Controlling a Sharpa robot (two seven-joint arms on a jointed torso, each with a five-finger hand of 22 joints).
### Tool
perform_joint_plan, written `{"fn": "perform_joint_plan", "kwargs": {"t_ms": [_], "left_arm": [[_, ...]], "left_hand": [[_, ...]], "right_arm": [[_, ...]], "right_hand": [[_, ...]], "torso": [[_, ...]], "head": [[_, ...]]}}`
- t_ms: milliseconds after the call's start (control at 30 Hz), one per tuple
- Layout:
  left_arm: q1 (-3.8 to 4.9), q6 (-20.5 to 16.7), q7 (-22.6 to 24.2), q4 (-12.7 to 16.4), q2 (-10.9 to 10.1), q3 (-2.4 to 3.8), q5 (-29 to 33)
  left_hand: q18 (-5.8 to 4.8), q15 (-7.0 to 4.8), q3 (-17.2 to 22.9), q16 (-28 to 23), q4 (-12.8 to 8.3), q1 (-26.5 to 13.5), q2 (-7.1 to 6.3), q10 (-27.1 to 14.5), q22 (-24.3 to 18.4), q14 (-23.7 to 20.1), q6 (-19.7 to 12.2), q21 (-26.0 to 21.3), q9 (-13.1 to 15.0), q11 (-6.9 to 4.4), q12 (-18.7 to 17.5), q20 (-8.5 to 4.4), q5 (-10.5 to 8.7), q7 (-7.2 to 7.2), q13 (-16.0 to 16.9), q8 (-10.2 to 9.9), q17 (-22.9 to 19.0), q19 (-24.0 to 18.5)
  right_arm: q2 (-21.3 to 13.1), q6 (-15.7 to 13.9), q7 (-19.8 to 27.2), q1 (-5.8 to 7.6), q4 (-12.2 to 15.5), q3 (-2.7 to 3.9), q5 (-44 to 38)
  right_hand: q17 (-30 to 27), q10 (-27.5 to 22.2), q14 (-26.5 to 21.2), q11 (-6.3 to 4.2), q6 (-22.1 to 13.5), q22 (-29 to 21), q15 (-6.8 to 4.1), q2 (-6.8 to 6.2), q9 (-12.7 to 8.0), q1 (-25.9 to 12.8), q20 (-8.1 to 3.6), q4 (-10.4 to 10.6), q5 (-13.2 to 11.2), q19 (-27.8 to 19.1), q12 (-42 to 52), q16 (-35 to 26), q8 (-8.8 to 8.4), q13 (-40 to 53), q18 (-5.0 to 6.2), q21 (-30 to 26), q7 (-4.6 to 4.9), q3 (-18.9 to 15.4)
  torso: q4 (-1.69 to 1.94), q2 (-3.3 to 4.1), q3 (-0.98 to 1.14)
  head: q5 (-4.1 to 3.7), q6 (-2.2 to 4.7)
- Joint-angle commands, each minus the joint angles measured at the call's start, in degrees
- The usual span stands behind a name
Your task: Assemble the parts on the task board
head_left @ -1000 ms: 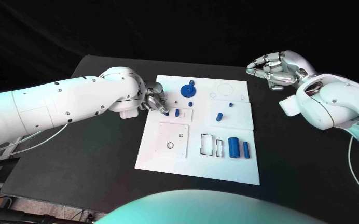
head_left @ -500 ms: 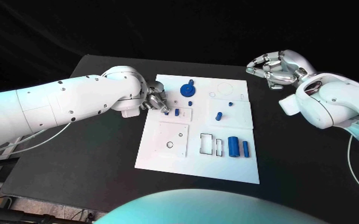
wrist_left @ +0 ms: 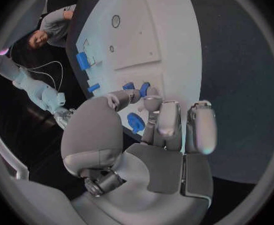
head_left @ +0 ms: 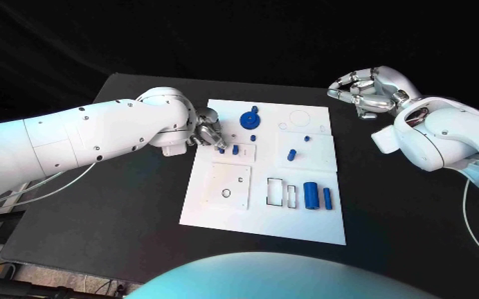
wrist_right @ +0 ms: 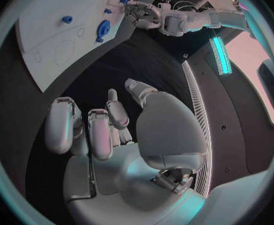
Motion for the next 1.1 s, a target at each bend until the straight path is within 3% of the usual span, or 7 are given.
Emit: {"fn": "perform_joint_plan", "kwargs": {"t_ms": [33, 233, 500, 933, 1100], "left_arm": [[-0.67, 2.2, -1.0, -0.3, 0.2, -0.47, 1.2], [-0.67, 2.5, -1.2, -0.9, 0.1, -0.47, 1.1], [-0.67, 2.3, -1.3, -1.4, -0.1, -0.46, 1.1], [-0.68, -1.6, -0.1, -0.9, -1.2, -0.15, 1.2], [-0.67, -4.0, 1.2, -0.6, -1.8, 0.25, 2.9]], "left_hand": [[-0.71, -0.37, -1.8, -0.3, 1.0, -1.3, 0.03, 0.1, 2.0, -0.1, 0.2, 0.2, -0.2, -0.1, 0.2, -0.2, 0.09, -0.17, 0.0, -0.4, 0.0, 0.1], [-0.78, -0.39, -7.1, -0.3, 2.8, -2.6, -0.45, 0.0, 2.3, -0.1, 0.8, 0.2, -0.3, -0.11, 0.3, -0.24, 0.08, -0.2, 0.1, -0.7, 0.1, 0.4], [-0.83, -0.4, -12.8, -0.3, 4.9, -2.6, -0.6, 0.1, 2.5, -0.1, 1.2, 0.3, -0.4, -0.11, 0.5, -0.28, 0.03, -0.19, 0.3, -0.9, 0.1, 0.5], [-0.84, -0.4, -16.4, -0.3, 6.9, -2.5, -0.34, 0.0, 2.6, -0.1, 1.3, 0.3, -0.4, -0.1, 0.5, -0.31, 0.07, -0.18, 0.2, -1.0, 0.2, 0.6], [-0.76, -0.24, -18.3, -0.3, 7.4, -2.7, -0.13, -1.0, 2.3, -0.1, 0.8, 0.1, -0.5, 0.14, -0.6, -0.29, 0.2, 0.1, -1.5, -1.4, 0.1, 0.4]], "right_arm": [[0.0, 0.9, 0.6, -0.03, 0.0, 0.0, -0.1], [0.0, 1.0, 0.9, -0.03, 0.1, 0.0, -0.1], [-0.1, 0.9, 1.1, -0.03, 0.1, 0.0, 0.0], [-0.2, 0.7, 1.1, -0.04, 0.0, 0.0, 0.0], [-0.3, 0.8, 1.2, -0.08, -0.1, 0.0, 0.1]], "right_hand": [[1.7, -0.3, 2.9, -0.08, -0.4, 8.2, 0.39, -0.05, 0.0, -0.5, -0.14, 0.6, 0.2, -0.4, -0.3, -0.2, 0.34, -0.1, 0.52, -0.3, 0.14, -0.1], [1.7, -0.3, 2.9, -0.06, -0.6, 8.3, 0.41, -0.46, 0.1, -1.2, -0.12, 1.3, 0.2, -0.4, -0.3, -0.3, 0.53, -0.1, 0.52, -0.4, 0.14, -0.8], [1.8, -0.3, 2.9, -0.2, -1.0, 8.3, 0.3, -1.07, 0.2, -3.1, -0.2, 4.2, 0.8, -0.3, -0.2, -0.3, 1.35, -0.1, 0.53, -0.7, -0.09, -3.5], [1.8, -0.3, 3.0, -0.24, -1.1, 8.3, 0.28, -0.82, 0.2, -3.4, -0.23, 5.0, 1.0, -0.3, -0.1, -0.3, 1.54, -0.1, 0.53, -0.7, -0.12, -4.0], [1.8, -0.4, 3.0, -0.26, -1.2, 8.3, 0.25, -0.78, 0.2, -3.8, -0.26, 5.9, 1.4, -0.3, -0.1, -0.3, 1.75, -0.1, 0.55, -0.9, -0.16, -4.7]], "torso": [[0.01, -0.02, -0.02], [0.01, -0.03, -0.01], [0.0, -0.01, -0.03], [0.0, 0.0, -0.09], [0.03, -0.03, -0.07]], "head": [[0.01, 0.01], [-0.03, 0.01], [-0.01, 0.03], [-0.16, 0.16], [-0.28, 0.34]]}}
